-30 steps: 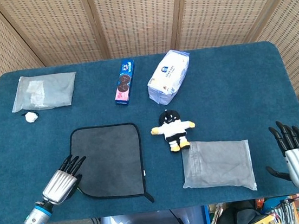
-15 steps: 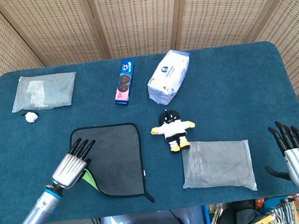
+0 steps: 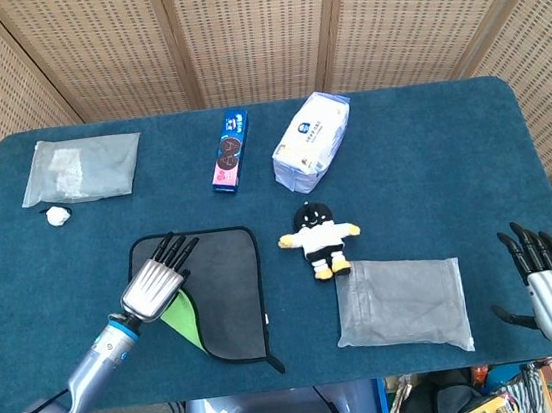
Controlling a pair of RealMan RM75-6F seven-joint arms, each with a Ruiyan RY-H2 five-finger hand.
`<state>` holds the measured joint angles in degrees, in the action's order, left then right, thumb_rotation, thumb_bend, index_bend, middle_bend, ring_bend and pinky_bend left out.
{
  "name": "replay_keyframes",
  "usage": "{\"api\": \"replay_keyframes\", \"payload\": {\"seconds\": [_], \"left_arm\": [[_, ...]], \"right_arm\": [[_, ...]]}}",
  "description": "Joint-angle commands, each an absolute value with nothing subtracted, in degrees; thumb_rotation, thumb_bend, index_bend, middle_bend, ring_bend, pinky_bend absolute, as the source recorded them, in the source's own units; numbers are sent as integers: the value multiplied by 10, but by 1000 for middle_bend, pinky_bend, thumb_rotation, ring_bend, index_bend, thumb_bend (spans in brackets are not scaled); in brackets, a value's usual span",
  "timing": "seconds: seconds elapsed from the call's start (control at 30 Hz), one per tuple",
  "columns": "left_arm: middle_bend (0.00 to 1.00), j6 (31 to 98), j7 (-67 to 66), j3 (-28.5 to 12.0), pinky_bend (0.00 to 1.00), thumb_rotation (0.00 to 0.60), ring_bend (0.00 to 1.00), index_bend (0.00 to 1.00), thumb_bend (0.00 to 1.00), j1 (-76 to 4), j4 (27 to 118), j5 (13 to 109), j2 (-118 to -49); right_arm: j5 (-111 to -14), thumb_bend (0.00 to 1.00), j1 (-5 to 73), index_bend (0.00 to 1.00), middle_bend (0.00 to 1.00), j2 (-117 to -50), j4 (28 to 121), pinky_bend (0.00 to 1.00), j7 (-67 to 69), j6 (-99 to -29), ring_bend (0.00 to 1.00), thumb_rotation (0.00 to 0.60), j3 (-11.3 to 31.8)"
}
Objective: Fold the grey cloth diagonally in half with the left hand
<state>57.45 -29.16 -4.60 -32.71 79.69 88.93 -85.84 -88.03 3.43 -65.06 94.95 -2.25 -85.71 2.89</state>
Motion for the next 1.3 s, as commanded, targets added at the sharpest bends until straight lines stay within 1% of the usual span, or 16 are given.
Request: {"api": "replay_keyframes", "payload": {"seconds": [0.03,0.53,1.0,1.3], "left_arm": [[0,570,-299,-53,0,600,0,583,399,-338,790,885,-867],[0,535,-339,-92,0,600,0,586,399,-400,751,833,-916],[0,518,-355,-109,0,600,0,590,399,-458,714,811,-952],[0,505,-364,-112,0,600,0,589,399,-485,695,796,-973]], "right_arm": [[-877,0,35,0,0,-650,948,0,-19,-855,0,600,30],[-867,0,39,0,0,-649,940,0,-3,-845,0,600,32],[-858,0,42,0,0,-650,932,0,8,-836,0,600,34],[-852,0,44,0,0,-649,927,0,18,-832,0,600,36]]}}
